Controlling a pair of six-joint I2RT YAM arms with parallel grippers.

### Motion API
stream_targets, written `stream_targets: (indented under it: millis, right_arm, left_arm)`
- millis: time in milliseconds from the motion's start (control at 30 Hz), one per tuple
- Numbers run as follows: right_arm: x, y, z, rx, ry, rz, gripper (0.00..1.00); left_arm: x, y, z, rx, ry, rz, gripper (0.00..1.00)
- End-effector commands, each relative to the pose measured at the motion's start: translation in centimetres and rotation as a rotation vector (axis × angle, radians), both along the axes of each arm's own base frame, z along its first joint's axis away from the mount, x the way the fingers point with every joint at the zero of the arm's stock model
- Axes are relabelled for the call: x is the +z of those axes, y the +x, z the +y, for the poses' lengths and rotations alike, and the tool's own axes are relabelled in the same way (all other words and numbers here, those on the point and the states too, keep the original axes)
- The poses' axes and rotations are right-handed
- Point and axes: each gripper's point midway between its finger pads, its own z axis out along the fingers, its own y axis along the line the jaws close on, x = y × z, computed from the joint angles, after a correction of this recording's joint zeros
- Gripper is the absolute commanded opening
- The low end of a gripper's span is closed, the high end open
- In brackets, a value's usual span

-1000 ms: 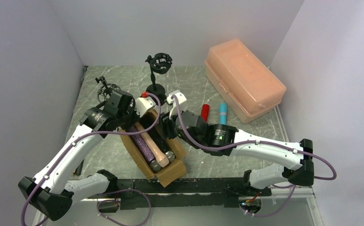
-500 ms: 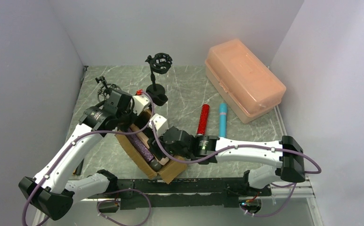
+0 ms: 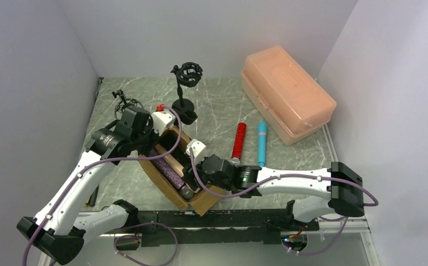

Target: Attach the microphones to the stand

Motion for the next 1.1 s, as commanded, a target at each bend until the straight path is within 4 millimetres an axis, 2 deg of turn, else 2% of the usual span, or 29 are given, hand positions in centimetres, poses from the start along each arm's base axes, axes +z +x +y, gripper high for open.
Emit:
stream_targets:
  millis: [0, 233, 533, 633, 700, 800, 867, 900, 1067]
  right_arm:
    - [1.1, 0.5, 2.4, 0.015, 0.02, -0.014, 0.57]
    - [-3.6, 1.7, 3.0, -0.048, -0.18, 0.033, 0.55]
    - [-5.4, 2.5, 3.1, -0.08, -0.248, 0.017, 0.53]
    - [-6.4, 2.5, 3.5, -0.07, -0.264, 0.022, 0.48]
    - [-6.6, 2.5, 4.0, -0.059, -0.259, 0.026, 0.37]
    - [-5.5, 2.6, 4.5, -0.055, -0.237, 0.018, 0.14]
    - [-3.1, 3.1, 4.3, -0.081, -0.165, 0.012, 0.03]
    - [-1.8, 3.1, 4.4, -0.074, -0.122, 0.02, 0.0]
    - [3.6, 2.3, 4.2, -0.044, -0.01, 0.035, 0.0]
  left_arm:
    - [3.6, 1.1, -1.5, 0.001, -0.116, -0.098, 0.0]
    - [4.7, 0.9, -1.4, -0.007, -0.116, -0.11, 0.0]
    - [5.5, 0.1, -2.4, -0.06, -0.163, -0.091, 0.0]
    - [5.8, -0.3, -3.0, -0.086, -0.192, -0.081, 0.0]
    - [6.1, -0.4, -3.3, -0.102, -0.208, -0.078, 0.0]
    - [6.1, -0.4, -3.4, -0.114, -0.202, -0.086, 0.0]
    - [5.5, -0.1, -2.8, -0.092, -0.174, -0.099, 0.0]
    - [5.2, 0.1, -2.5, -0.081, -0.158, -0.104, 0.0]
    - [3.8, 1.7, -0.5, -0.003, -0.052, -0.165, 0.0]
